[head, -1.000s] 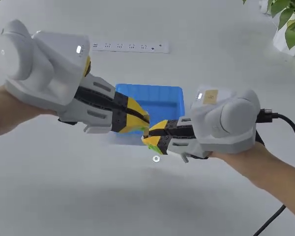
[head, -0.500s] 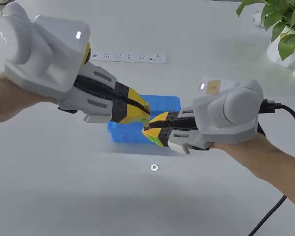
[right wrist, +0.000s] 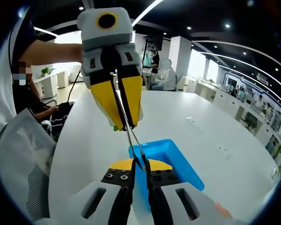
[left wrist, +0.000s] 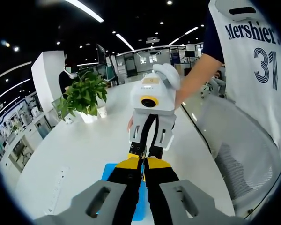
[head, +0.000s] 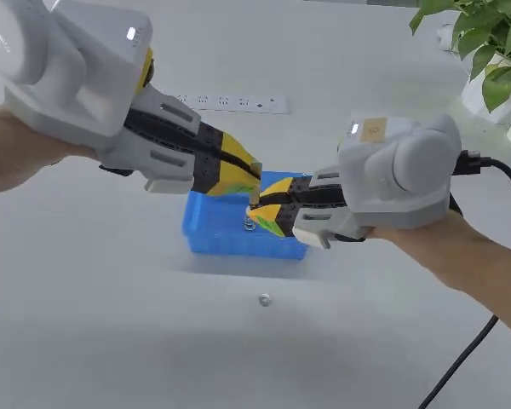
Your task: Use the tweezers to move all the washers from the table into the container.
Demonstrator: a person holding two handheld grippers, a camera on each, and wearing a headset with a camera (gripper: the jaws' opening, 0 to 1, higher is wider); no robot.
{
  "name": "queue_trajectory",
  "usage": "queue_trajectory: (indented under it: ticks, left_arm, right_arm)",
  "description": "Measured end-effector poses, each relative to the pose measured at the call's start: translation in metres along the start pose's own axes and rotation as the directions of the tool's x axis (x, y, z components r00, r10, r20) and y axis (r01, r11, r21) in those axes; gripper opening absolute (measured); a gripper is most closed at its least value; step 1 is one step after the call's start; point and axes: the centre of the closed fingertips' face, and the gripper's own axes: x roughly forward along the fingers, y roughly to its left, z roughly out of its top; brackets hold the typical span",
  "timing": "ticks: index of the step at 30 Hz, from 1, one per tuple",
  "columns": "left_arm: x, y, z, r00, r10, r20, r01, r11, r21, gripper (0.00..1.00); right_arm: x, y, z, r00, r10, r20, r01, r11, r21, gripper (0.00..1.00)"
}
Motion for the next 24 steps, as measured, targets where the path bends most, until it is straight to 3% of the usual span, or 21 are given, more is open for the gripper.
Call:
queue_trajectory:
  ticks: [7, 24]
  left_arm:
    - [0.002, 0.014, -0.007, 0.9999, 0.007, 0.011, -0.006, 1.0, -0.015, 0.06]
    - [0.025, 0.033, -0.041, 0.9997, -0.017, 0.018, 0.019, 0.996, -0.082, 0.06]
  right_arm:
    - [0.008, -0.012, -0.002, 1.0, 0.007, 0.0, -0.007, 1.0, 0.008, 0.1]
    - [0.03, -0.031, -0.035, 0.9979, 0.034, -0.055, -0.032, 0.999, 0.037, 0.1]
